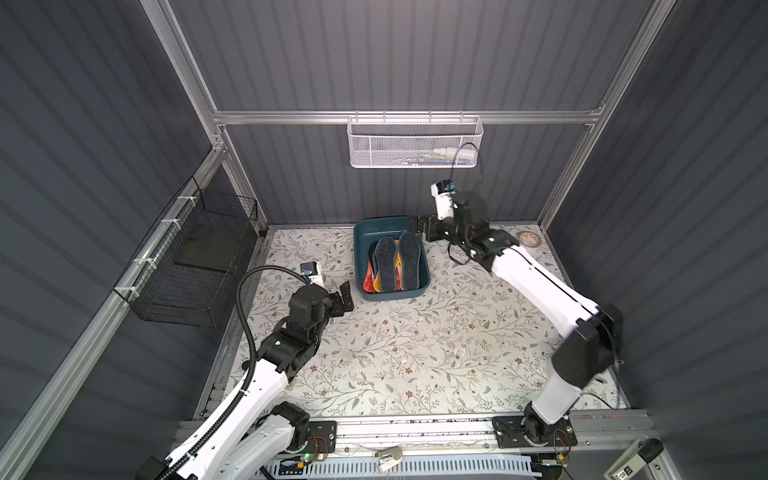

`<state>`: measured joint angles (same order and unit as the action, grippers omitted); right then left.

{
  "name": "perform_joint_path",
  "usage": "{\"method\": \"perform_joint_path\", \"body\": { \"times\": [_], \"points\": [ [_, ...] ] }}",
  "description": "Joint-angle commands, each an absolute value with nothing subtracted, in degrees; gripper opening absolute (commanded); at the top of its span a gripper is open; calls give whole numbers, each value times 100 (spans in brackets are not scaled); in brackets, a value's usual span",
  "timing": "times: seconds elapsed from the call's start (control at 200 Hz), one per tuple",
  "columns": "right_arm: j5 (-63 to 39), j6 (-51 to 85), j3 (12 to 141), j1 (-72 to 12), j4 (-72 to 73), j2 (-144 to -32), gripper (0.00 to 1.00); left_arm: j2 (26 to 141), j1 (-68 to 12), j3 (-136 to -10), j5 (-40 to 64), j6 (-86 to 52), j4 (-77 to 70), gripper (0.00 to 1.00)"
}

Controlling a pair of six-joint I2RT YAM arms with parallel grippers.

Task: Put the insoles into the storage box
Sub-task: Reset both arms

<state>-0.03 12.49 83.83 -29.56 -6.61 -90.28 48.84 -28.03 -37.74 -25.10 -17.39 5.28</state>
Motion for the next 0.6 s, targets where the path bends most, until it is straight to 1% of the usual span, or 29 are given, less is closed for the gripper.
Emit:
{"method": "perform_joint_path", "body": {
  "times": [0.0,0.06,0.125,0.22,0.3,0.375,0.445,0.48,0.56,0.595],
  "points": [
    [908,979,6434,-2893,865,-8153,99,4807,-2786,-3022,-3893,-670,-825,100],
    [1364,782,5478,-2846,1301,-7528,99,4829,-2789,-2610,-4389,-332,-1465,100],
    [1813,594,4641,-2724,1534,-6974,99,4896,-2786,-2158,-4620,74,-2188,100],
    [2155,525,3890,-2393,1471,-6465,99,5201,-2786,-1679,-4957,484,-3227,100],
    [2294,360,3248,-2092,1940,-6192,99,5623,-2749,-1450,-5012,696,-4051,100],
    [2407,59,2728,-1880,2704,-6238,99,6156,-2588,-1363,-4821,687,-4591,100],
    [2521,-149,2405,-1670,3407,-6369,99,6626,-2303,-1424,-4536,443,-4697,100],
    [2495,-202,2294,-1556,3724,-6637,99,6812,-2157,-1441,-4371,311,-4730,100],
    [2361,-308,2073,-1326,4541,-6923,99,7158,-1713,-1382,-3805,-117,-4977,100],
    [2369,-366,2059,-1300,4614,-6937,99,7307,-1459,-1347,-3445,-330,-5104,100]
  ]
}}
